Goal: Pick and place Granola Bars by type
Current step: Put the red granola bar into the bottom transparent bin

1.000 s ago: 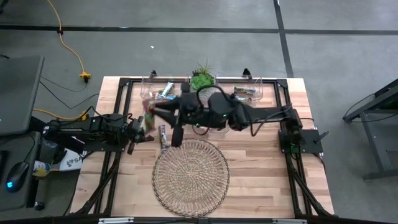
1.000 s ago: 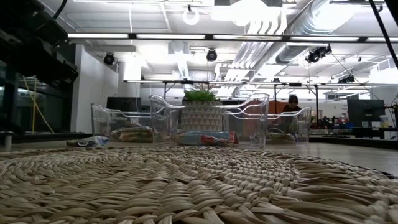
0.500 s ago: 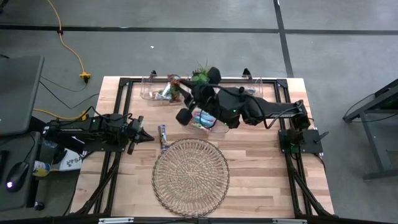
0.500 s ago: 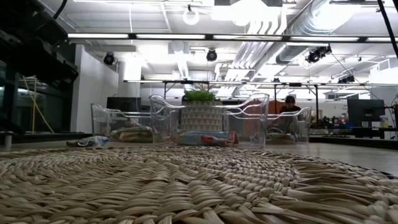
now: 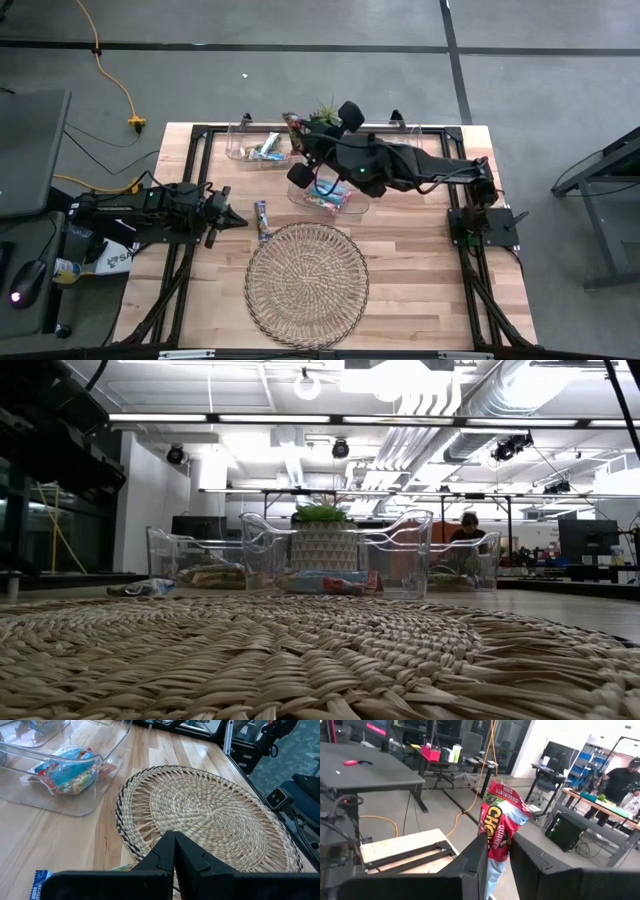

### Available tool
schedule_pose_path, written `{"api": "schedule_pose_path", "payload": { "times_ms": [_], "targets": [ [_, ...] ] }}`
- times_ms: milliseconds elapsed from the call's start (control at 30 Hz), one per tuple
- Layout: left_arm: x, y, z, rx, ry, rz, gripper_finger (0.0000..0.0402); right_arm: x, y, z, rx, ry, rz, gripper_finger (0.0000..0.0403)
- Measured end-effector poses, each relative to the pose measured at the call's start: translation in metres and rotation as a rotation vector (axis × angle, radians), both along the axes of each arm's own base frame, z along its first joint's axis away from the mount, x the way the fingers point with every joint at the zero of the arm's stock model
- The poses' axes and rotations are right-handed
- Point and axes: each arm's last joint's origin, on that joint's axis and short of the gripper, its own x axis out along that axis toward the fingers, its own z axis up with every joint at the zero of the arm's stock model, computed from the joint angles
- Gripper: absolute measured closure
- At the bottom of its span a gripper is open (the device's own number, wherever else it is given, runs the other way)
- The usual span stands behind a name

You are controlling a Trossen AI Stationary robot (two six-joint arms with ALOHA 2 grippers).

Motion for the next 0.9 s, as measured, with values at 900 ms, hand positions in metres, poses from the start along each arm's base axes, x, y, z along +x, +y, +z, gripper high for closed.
{"api": "schedule_pose_path", "payload": {
  "times_ms": [900],
  "targets": [
    [0.0,0.0,0.0,0.0,0.0,0.0,0.0401,-0.009,-0.076,-0.038,0.299,0.292,0.131,0.0341]
  ]
}}
